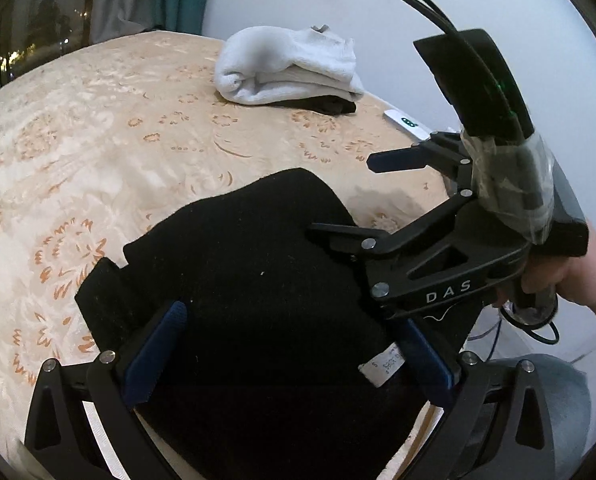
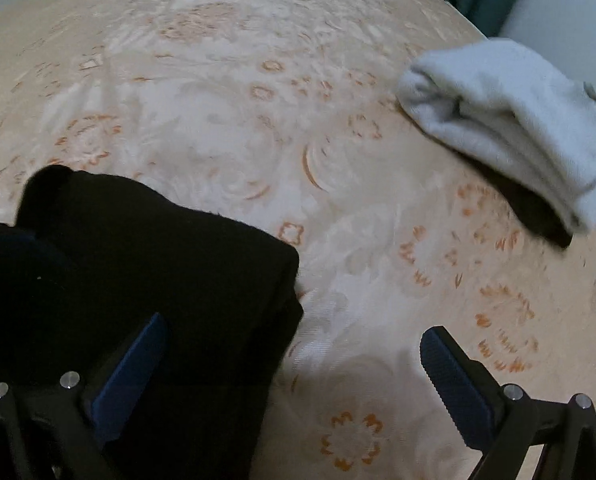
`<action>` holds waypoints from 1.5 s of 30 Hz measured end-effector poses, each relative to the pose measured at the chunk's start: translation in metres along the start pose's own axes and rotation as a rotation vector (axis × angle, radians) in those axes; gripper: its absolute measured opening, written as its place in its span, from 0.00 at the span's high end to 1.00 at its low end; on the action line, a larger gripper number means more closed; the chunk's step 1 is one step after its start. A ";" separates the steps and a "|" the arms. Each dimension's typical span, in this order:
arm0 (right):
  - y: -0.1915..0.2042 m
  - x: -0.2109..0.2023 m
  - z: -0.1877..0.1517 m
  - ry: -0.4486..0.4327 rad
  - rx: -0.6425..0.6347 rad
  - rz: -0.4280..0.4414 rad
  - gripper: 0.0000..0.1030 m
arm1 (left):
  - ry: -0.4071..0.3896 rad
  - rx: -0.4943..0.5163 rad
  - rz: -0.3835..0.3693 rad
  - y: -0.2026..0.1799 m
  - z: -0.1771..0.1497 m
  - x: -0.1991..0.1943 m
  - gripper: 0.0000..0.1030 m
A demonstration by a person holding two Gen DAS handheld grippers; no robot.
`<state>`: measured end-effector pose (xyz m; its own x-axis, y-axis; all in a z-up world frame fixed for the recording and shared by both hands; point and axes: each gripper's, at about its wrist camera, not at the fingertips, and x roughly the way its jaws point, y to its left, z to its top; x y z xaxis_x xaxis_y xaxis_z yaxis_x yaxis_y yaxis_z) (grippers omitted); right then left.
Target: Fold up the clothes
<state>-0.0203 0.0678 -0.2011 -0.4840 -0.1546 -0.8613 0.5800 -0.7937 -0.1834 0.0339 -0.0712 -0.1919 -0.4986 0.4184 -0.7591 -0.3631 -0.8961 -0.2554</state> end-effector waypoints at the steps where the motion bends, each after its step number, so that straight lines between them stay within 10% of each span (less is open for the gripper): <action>1: 0.000 0.000 -0.001 -0.002 0.003 -0.007 0.01 | 0.000 0.000 0.002 0.000 0.000 -0.001 0.00; 8: 0.003 -0.027 0.021 0.082 -0.040 -0.016 0.01 | 0.090 -0.108 0.020 -0.003 -0.007 -0.029 0.00; 20: 0.037 -0.046 -0.010 0.142 -0.084 -0.034 0.01 | 0.229 0.108 0.050 -0.036 -0.039 -0.023 0.00; 33: 0.050 -0.033 -0.039 0.055 -0.006 -0.088 0.01 | -0.037 -0.378 -0.180 0.075 -0.014 -0.110 0.00; 45: 0.029 -0.032 -0.050 0.016 0.064 0.050 0.01 | -0.003 -0.157 -0.135 0.005 0.001 -0.072 0.00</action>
<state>0.0445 0.0785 -0.2027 -0.4451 -0.1860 -0.8760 0.5600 -0.8211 -0.1102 0.0672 -0.1054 -0.1383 -0.4564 0.5368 -0.7096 -0.2997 -0.8437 -0.4455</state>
